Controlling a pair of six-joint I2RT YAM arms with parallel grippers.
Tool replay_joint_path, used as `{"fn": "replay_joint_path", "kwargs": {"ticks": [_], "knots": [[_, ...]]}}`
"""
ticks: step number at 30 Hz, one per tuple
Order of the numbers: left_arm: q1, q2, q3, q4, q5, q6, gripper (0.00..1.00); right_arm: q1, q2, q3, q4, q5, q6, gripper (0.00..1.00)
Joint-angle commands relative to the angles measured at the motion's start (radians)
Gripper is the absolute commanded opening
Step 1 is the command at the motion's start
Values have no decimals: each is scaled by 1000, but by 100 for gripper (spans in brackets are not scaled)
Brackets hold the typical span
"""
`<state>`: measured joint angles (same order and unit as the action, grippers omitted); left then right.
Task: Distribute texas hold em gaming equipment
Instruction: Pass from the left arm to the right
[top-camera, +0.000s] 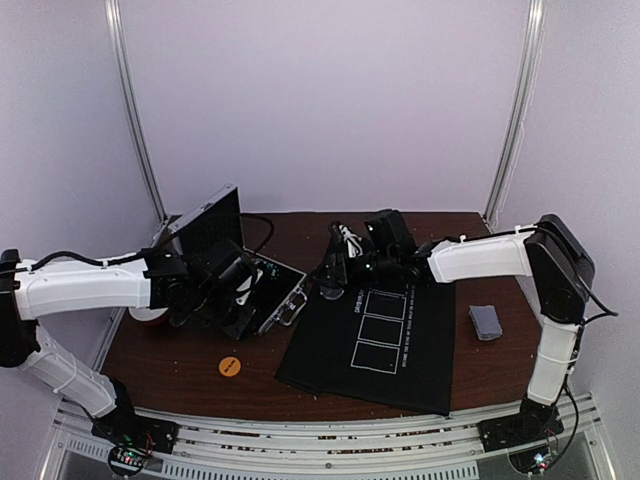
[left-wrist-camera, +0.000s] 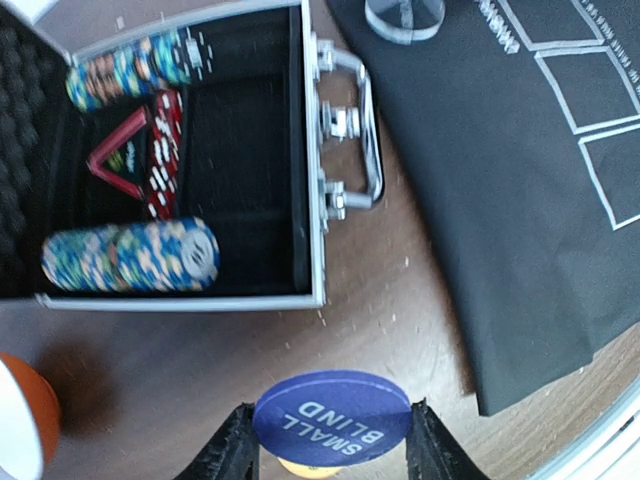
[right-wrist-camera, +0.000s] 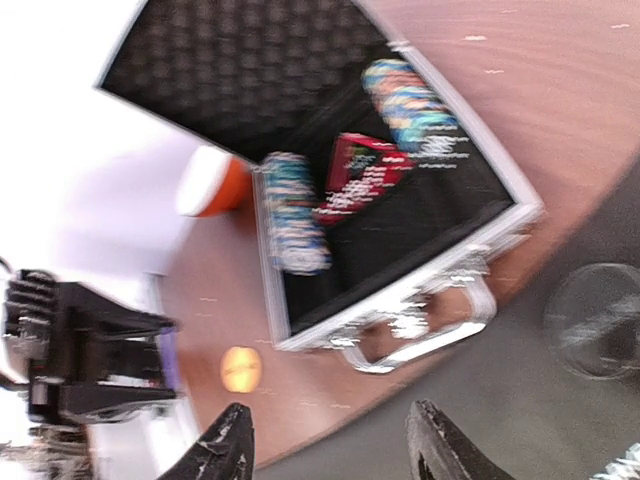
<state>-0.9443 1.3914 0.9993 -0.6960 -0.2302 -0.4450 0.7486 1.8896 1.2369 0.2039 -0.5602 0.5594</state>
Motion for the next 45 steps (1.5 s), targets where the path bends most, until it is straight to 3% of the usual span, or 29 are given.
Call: {"fn": "replay_joint_path", "kwargs": {"ticks": [1, 6, 20, 25, 27, 30, 36, 39, 42, 44, 45], "knots": [[-1, -30, 43, 72, -56, 93, 32, 41, 38, -25, 361, -182, 243, 55], [-1, -14, 81, 77, -66, 128, 32, 85, 106, -3, 515, -202, 344, 57], [-1, 9, 113, 87, -69, 160, 32, 147, 225, 107, 498, -187, 359, 55], [-1, 12, 119, 81, -90, 167, 32, 159, 248, 125, 477, -174, 353, 46], [-1, 13, 120, 79, -89, 169, 32, 164, 259, 136, 476, -181, 355, 33], [-1, 16, 115, 79, -87, 170, 32, 168, 262, 142, 479, -187, 358, 22], [-1, 21, 114, 79, -94, 179, 32, 172, 262, 152, 459, -206, 343, 14], [-1, 21, 115, 79, -98, 182, 32, 170, 261, 154, 460, -208, 346, 1], [-1, 19, 112, 79, -92, 184, 33, 167, 249, 152, 444, -198, 332, 0], [-1, 16, 110, 79, -86, 182, 40, 157, 232, 151, 399, -178, 303, 0], [-1, 14, 110, 79, -81, 181, 49, 146, 218, 148, 364, -162, 282, 0]]}}
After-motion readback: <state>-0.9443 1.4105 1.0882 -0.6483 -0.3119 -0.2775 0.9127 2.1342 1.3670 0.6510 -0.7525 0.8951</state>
